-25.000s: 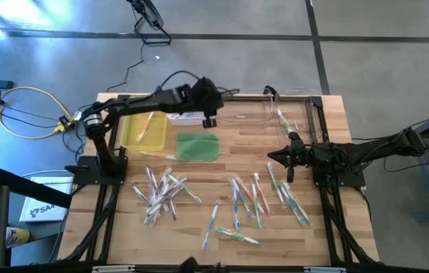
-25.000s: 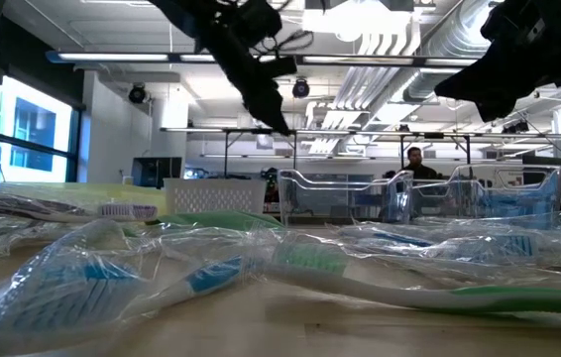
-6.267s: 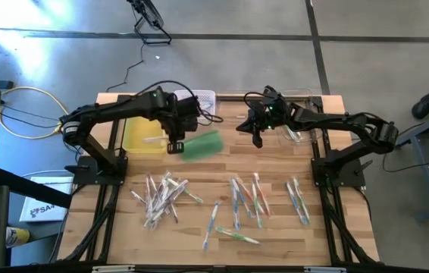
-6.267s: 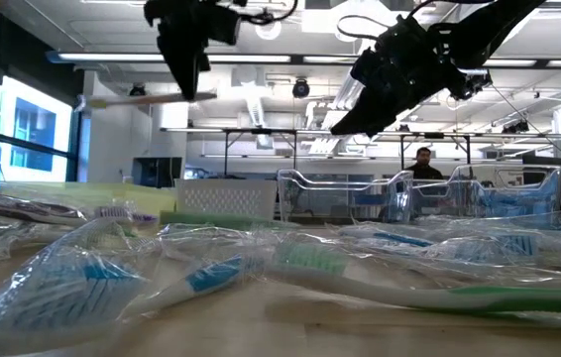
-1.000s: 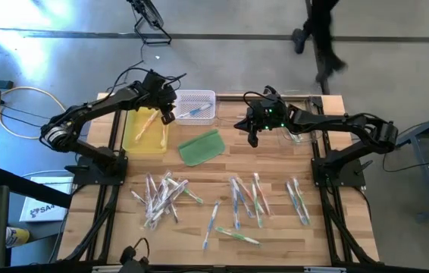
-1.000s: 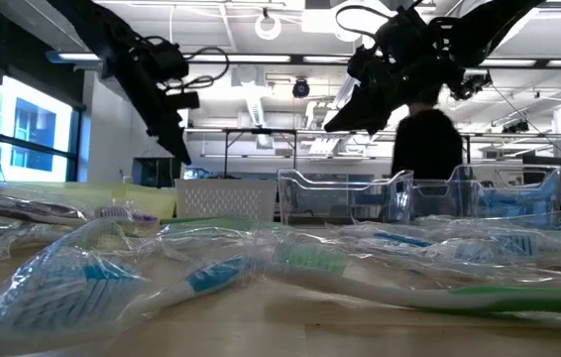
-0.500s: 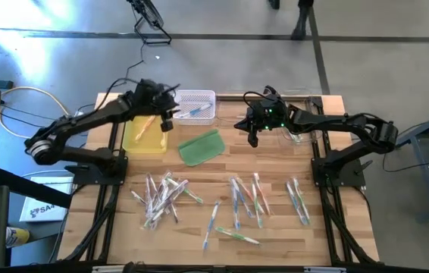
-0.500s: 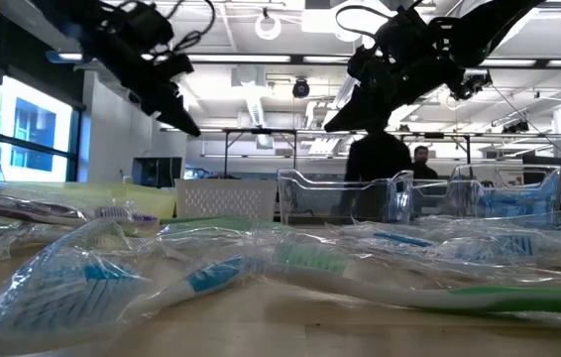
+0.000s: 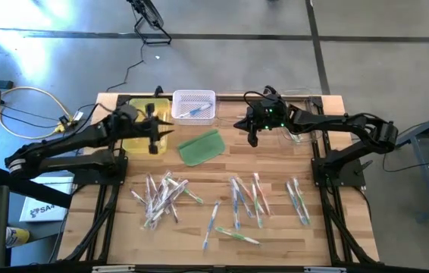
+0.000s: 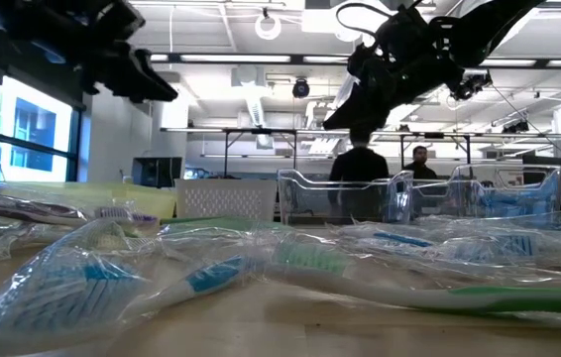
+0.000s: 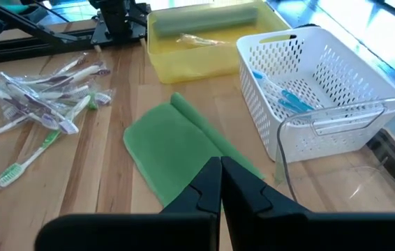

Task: Pick & Place Toothbrushes
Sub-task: Put the violet toothbrush into the left transparent bin

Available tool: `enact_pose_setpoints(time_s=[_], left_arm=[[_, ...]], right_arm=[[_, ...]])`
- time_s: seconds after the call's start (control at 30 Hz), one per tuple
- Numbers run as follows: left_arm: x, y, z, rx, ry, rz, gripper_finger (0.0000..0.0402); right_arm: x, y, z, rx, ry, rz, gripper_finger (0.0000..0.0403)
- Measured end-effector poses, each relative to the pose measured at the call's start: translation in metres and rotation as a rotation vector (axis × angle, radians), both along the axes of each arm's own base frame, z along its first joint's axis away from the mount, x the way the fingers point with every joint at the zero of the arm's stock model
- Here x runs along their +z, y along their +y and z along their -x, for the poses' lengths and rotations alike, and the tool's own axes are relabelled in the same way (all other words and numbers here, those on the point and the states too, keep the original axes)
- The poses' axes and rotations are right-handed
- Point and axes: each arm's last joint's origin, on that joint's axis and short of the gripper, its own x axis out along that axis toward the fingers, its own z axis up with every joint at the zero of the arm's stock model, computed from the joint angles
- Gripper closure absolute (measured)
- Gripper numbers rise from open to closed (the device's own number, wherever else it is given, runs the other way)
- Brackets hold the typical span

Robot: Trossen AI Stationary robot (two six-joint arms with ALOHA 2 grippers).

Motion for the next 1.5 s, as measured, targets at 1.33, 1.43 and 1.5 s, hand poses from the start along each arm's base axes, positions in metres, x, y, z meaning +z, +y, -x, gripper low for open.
enact_pose_setpoints(time_s=[1.33,1.43,1.5], left_arm=[[0.011,-0.083,-0.012,-0.452,-0.209,0.326,0.0304],[0.011,-0.083,-0.012,-0.450,-0.209,0.330,0.0304],[0.012,-0.083,-0.012,-0.444,-0.219,0.350,0.0304]], right_arm=[[0.000,0.001,0.000,0.043,-0.006,0.002,0.0401],[0.000,0.001,0.000,0.051,-0.005,0.020,0.0401],[0.000,0.001,0.000,0.054,-0.004,0.025,0.0401]])
